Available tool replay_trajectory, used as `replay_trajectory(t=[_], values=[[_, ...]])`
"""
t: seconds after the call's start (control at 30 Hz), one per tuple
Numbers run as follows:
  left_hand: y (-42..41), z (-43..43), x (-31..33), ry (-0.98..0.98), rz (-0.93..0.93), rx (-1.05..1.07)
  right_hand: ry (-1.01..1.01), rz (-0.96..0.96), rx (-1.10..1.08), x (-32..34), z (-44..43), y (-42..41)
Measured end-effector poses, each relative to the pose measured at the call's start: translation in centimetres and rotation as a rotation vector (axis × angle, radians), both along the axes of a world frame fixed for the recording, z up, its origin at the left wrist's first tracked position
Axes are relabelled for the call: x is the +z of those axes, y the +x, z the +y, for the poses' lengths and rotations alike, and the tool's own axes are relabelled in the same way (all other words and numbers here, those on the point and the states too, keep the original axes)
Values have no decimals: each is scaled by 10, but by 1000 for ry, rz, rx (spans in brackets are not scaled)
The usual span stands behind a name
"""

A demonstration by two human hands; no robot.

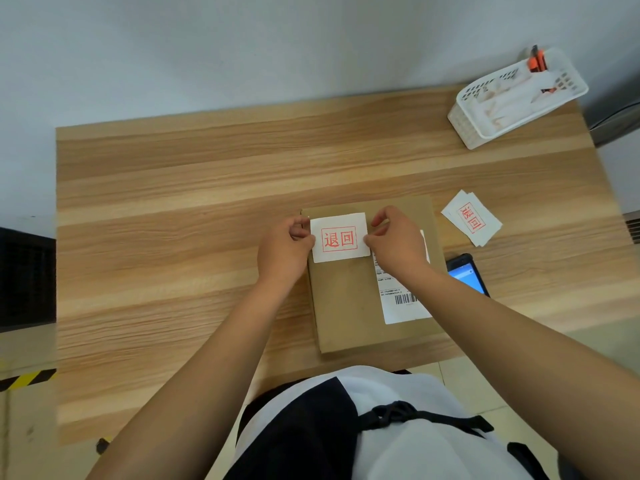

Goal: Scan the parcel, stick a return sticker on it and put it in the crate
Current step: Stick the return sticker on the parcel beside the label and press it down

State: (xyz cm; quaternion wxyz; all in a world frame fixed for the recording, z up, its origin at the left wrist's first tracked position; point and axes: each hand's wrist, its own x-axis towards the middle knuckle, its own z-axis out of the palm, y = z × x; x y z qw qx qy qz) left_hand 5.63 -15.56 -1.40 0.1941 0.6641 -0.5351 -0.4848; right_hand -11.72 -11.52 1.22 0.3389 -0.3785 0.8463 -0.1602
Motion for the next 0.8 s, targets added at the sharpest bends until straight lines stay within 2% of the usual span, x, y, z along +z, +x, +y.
replay_trajectory(t=[0.4, 0.53, 0.6, 0.7, 0.8], values=[[-2, 4, -3, -37, -21, -9, 66, 89, 69, -11, -9, -5], [-2, 7, -2, -63, -57, -24, 88, 176, 124, -15, -10, -4], [-4, 9, 0, -124, -124, -61, 102, 251, 173, -13, -12, -2], [-5, 13, -2, -329, -339, -144, 135, 382, 291, -2, -10, -4], [1, 16, -6, -450, -387, -264, 30, 465, 414, -2, 2, -17]])
